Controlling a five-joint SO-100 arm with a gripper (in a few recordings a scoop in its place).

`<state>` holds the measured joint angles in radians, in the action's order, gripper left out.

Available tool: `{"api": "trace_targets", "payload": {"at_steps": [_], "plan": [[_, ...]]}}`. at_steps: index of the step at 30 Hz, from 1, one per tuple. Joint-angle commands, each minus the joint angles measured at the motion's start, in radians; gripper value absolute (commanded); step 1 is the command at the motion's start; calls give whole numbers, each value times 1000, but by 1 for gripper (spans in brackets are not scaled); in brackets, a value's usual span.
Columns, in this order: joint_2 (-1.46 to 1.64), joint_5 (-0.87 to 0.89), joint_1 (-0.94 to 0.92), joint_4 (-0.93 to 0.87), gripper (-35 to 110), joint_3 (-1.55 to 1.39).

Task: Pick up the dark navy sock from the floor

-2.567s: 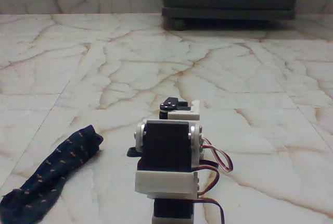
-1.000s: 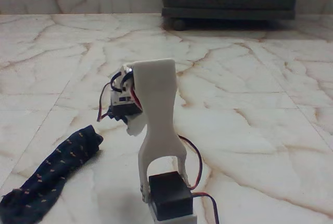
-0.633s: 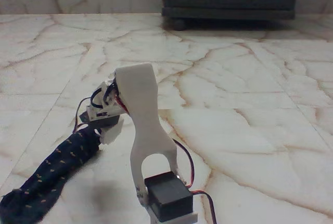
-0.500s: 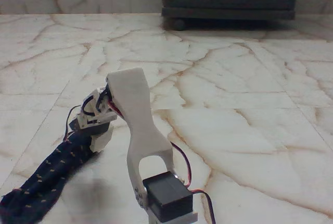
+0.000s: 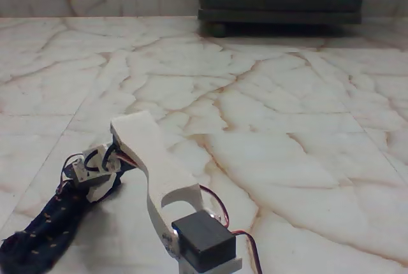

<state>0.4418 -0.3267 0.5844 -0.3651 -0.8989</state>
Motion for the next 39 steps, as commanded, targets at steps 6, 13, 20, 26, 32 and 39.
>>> {"api": "trace_targets", "payload": {"at_steps": [6,13,20,26,32,39], "plan": [[-78,-43,18,64,9,72],[-77,-84,11,67,4,67],[-67,-92,-12,55,0,38],[153,-112,-31,48,0,-204],[489,-181,-58,81,0,-614],[687,-296,-101,87,0,-836]]}}
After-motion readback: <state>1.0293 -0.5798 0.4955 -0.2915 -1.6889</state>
